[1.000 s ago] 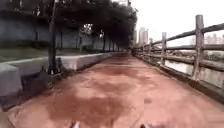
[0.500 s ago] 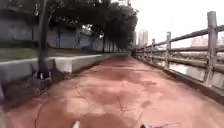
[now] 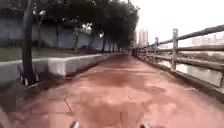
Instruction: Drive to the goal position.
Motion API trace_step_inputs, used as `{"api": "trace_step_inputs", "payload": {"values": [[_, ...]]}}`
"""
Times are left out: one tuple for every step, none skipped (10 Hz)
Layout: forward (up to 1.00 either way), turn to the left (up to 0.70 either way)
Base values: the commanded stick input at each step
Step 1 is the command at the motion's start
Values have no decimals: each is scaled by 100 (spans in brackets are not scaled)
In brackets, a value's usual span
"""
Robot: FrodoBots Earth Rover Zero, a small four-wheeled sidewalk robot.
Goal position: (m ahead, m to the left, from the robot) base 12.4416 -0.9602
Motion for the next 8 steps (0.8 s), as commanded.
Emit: {"api": "trace_step_inputs", "payload": {"values": [[70,0],[70,-35],[70,-35],[70,-35],[70,-35],[70,-35],[70,-35],[70,-35]]}}
